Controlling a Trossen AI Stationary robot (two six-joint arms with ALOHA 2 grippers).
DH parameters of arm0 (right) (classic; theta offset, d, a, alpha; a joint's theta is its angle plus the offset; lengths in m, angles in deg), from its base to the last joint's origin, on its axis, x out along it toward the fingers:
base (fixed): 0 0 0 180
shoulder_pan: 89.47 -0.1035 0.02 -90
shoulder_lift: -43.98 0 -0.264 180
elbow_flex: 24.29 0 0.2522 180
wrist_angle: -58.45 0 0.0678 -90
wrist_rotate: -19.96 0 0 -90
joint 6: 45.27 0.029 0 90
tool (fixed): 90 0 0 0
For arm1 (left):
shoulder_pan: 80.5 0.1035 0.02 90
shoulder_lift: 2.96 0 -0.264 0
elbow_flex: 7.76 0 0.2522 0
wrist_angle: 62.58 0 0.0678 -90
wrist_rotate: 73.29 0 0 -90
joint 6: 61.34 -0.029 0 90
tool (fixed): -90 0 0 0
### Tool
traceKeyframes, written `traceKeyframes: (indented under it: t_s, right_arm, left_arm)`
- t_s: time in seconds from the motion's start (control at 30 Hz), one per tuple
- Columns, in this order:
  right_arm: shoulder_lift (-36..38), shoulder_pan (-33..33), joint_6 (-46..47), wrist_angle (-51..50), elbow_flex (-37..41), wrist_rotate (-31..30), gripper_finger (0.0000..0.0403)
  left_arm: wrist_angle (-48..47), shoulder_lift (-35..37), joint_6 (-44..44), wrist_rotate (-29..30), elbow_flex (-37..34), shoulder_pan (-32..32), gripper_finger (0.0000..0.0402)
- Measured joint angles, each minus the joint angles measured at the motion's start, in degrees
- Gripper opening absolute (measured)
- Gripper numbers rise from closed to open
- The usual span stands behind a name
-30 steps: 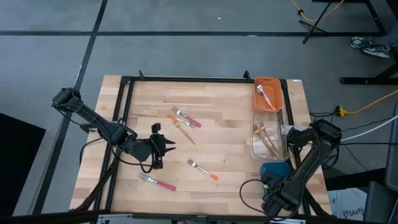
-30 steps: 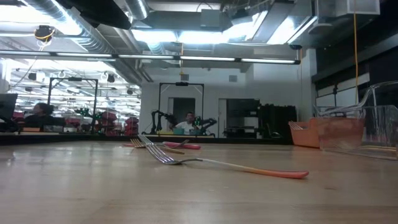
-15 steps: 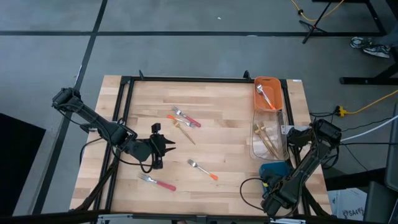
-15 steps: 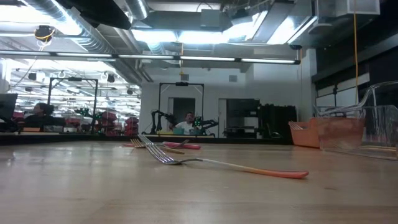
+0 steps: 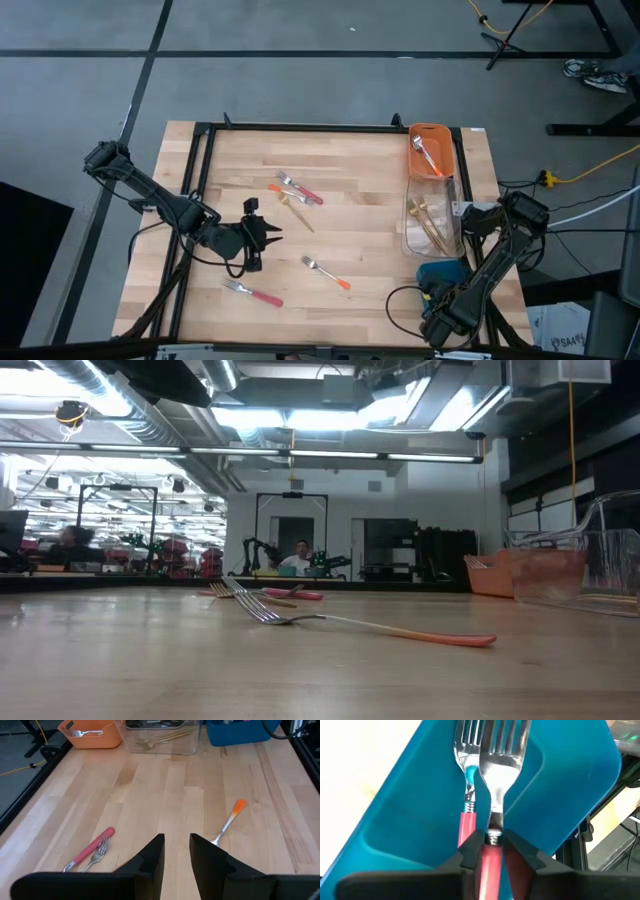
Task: Sort silverware by color (type)
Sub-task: Put the pink fork into the blue bin, then put the gold fork into the transparent bin
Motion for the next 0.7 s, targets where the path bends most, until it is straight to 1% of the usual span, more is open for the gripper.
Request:
traceKeyframes:
  t_s: [0.17,0.4,0.7]
  right_arm:
    - [0.0,0.0,-0.2,0.0,0.0,0.0,0.0098]
    - [0.0,0.0,-0.5,-0.5,0.0,0.5,0.0105]
    - [0.2,0.0,-0.5,-2.0,0.0,8.8,0.0105]
  left_arm:
    - [0.0,0.0,0.0,0.0,0.0,0.0,0.0085]
    - [0.0,0.0,0.0,0.0,0.0,0.0,0.0085]
    - [0.0,0.0,0.0,0.1,0.0,0.0,0.0085]
